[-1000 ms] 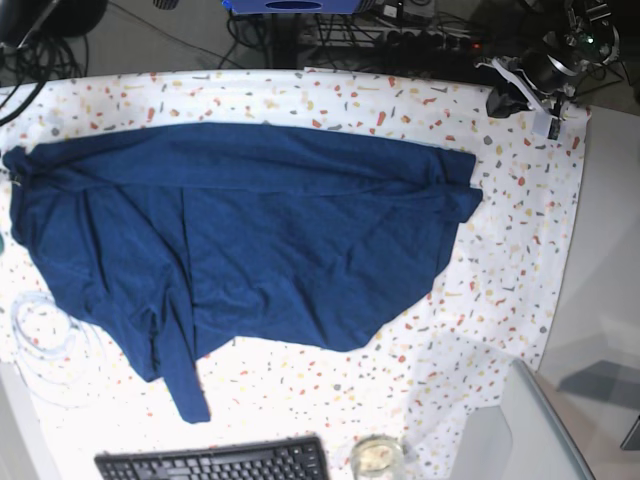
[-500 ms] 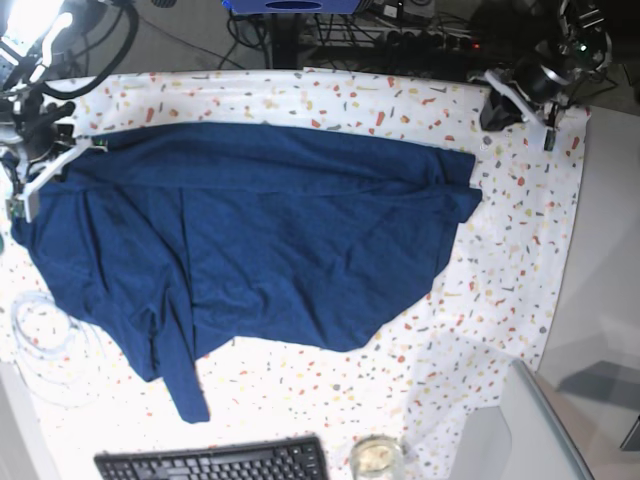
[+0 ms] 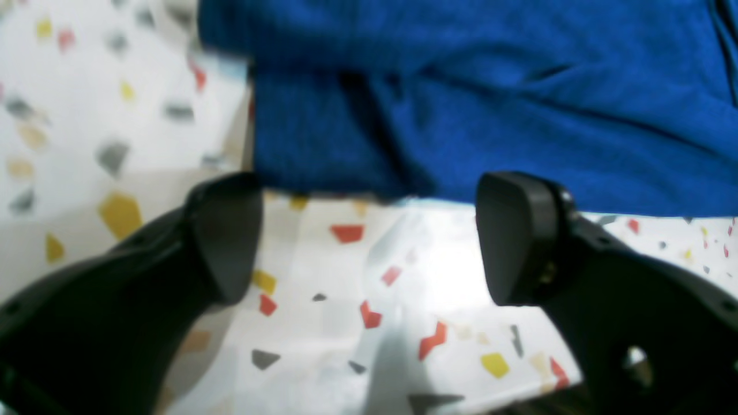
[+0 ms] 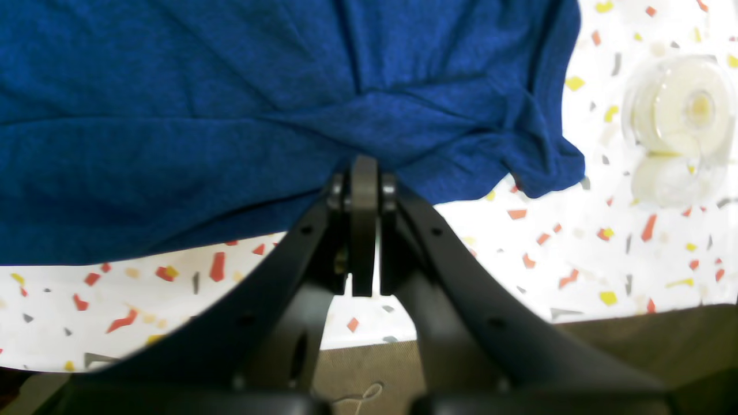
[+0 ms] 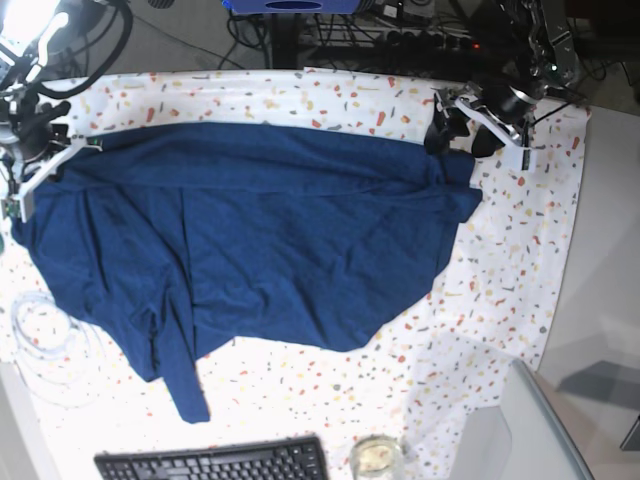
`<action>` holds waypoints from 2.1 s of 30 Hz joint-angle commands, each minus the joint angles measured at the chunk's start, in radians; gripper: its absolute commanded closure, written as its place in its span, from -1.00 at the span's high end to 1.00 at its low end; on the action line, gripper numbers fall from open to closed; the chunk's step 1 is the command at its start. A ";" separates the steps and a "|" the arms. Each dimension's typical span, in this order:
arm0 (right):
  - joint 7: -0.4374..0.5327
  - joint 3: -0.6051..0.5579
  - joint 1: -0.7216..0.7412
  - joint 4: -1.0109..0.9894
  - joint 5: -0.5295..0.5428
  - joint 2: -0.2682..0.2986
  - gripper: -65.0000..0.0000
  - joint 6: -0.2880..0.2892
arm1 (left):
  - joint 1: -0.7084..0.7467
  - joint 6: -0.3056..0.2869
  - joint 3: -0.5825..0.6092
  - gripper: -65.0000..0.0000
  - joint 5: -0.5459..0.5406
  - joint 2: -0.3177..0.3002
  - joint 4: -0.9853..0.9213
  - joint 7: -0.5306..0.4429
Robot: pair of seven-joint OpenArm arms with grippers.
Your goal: Layout the t-shirt on the table in an organized manner, then fold the t-shirt properly
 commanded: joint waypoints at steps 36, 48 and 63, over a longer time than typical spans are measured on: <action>0.016 0.323 0.040 -0.331 0.364 0.122 0.10 0.029 | -0.068 -0.008 0.005 -1.00 -0.310 -0.043 -0.215 0.086; 0.019 0.051 0.160 -0.285 0.081 0.168 -0.43 -0.038 | -0.052 -0.008 -0.001 -1.00 -0.310 -0.052 -0.127 0.148; 0.031 0.062 0.324 -0.584 -0.159 0.203 -0.98 -0.046 | -0.045 -0.008 -0.001 -1.00 -0.310 -0.063 -0.129 0.148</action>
